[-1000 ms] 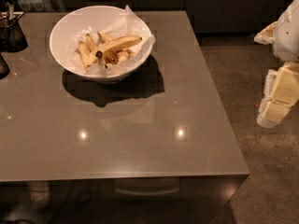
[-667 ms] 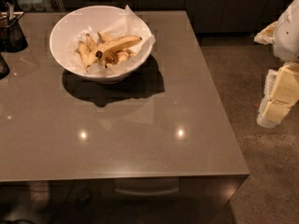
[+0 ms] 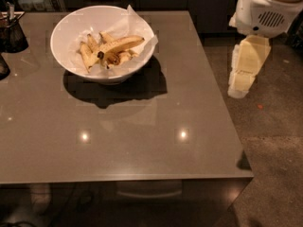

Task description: Pick banana from white bowl

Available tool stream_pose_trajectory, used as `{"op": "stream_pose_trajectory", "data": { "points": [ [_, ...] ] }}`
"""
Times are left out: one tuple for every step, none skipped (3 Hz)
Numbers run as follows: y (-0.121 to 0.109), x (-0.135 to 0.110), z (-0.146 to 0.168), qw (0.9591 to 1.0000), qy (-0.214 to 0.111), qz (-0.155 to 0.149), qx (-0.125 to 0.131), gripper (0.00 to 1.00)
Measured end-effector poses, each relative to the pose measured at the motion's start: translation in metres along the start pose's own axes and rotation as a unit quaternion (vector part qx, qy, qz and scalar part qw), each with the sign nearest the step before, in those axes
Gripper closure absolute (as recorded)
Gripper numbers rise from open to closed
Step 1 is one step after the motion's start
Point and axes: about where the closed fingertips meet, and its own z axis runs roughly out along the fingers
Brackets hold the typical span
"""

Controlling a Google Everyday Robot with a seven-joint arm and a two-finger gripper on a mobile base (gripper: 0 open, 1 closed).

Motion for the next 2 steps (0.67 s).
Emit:
{"op": "stream_pose_trajectory", "data": {
  "points": [
    [-0.0245, -0.0292, 0.0111, 0.9993, 0.015, -0.032, -0.006, 0.0],
    [-0.0299, -0.0369, 0.01, 0.9994, 0.003, -0.034, 0.008, 0.0]
  ]
}}
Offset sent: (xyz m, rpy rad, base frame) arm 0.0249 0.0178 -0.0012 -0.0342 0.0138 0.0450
